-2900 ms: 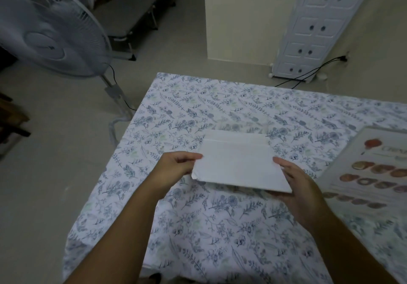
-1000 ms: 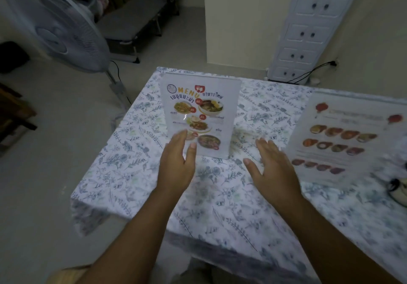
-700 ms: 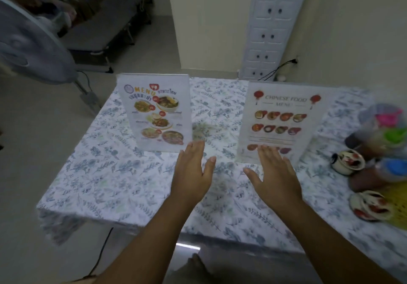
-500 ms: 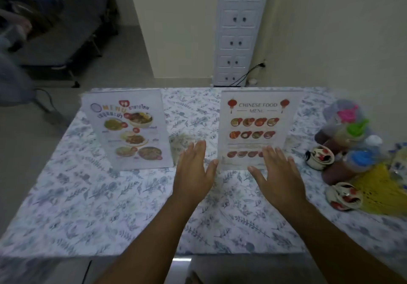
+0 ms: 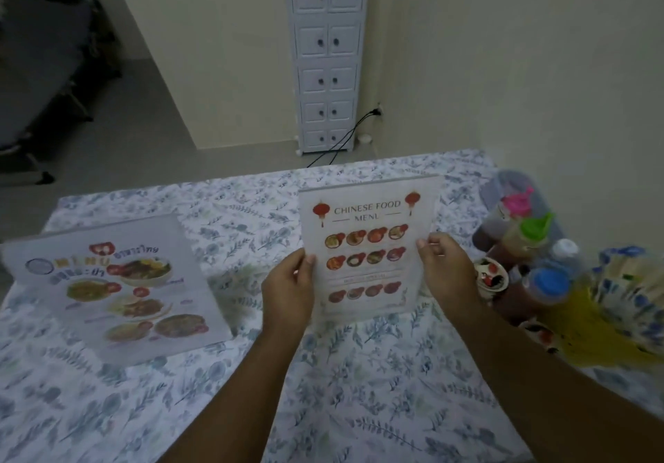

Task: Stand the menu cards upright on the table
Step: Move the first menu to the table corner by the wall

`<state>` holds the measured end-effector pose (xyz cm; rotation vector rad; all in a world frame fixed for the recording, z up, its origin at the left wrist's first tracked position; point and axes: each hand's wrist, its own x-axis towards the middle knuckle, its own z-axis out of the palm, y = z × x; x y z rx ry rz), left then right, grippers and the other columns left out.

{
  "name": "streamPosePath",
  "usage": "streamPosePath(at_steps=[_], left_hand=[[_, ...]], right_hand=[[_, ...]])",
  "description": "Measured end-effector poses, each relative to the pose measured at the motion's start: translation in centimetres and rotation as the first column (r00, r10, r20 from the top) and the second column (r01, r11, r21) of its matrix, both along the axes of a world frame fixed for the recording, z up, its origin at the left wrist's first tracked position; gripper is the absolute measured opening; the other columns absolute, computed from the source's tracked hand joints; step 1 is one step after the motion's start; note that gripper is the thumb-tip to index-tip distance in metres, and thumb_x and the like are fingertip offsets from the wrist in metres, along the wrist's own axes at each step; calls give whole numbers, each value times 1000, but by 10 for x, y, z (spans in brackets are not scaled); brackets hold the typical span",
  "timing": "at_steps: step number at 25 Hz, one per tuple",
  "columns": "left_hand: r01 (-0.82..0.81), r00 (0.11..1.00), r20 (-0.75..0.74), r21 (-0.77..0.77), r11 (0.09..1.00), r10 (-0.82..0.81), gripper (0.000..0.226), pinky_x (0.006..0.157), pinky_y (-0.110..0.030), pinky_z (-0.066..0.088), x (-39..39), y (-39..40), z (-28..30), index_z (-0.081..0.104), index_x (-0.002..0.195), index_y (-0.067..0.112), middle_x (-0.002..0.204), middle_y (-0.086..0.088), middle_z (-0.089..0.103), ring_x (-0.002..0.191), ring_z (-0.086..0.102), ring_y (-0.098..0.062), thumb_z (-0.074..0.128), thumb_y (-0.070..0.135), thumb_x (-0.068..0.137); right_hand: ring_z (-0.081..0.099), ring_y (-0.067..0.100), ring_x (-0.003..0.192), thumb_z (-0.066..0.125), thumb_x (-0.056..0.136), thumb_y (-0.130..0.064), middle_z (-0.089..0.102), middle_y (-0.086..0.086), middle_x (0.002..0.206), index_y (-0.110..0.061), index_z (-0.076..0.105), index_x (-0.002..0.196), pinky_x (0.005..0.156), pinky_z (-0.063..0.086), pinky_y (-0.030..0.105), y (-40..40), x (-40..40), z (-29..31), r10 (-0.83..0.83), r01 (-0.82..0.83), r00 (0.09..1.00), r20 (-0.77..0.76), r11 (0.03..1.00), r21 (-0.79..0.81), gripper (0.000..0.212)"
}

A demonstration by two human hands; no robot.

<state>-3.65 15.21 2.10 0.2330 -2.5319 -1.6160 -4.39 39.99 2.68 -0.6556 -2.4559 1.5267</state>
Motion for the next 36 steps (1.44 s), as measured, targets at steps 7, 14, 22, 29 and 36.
streamPosePath(at_steps=[7,14,22,29,36], left_hand=[[-51,998,-39,118,992,56,26,82,-41,64,-141,76,46,74,93,46,85,41,71,90,72,0,55,32,103],[-12,1000,-21,260,965,18,25,92,-52,61,-276,197,26,80,99,42,101,13,80,102,76,-20,56,33,103],[38,999,6,272,961,-41,31,94,-50,61,-328,256,-20,78,99,53,106,15,80,105,75,-15,57,31,103],[35,999,-1,165,986,-35,27,96,-48,60,-323,253,-14,77,117,29,109,13,78,104,73,-11,52,31,106],[101,995,29,-114,988,-99,55,111,-30,36,-249,211,39,49,153,26,157,3,53,144,48,-16,38,52,106]], right_hand=[[73,20,84,64,98,-32,74,0,87,-19,71,96,78,62,38,66,-157,45,-74,43,982,-175,984,-175,15],[75,21,82,73,92,-30,74,-5,80,-19,75,92,70,62,31,187,-296,32,-207,168,966,-155,958,-231,12],[75,28,84,72,91,-37,77,6,86,-11,75,93,78,63,45,255,-331,-28,-240,222,967,-85,959,-179,26],[73,21,84,63,97,-35,78,2,92,-14,74,102,69,56,26,249,-317,-13,-125,129,988,-92,991,36,24],[60,24,123,55,97,-48,62,2,140,-23,50,146,100,49,39,185,-236,45,183,-192,981,57,949,249,56]])
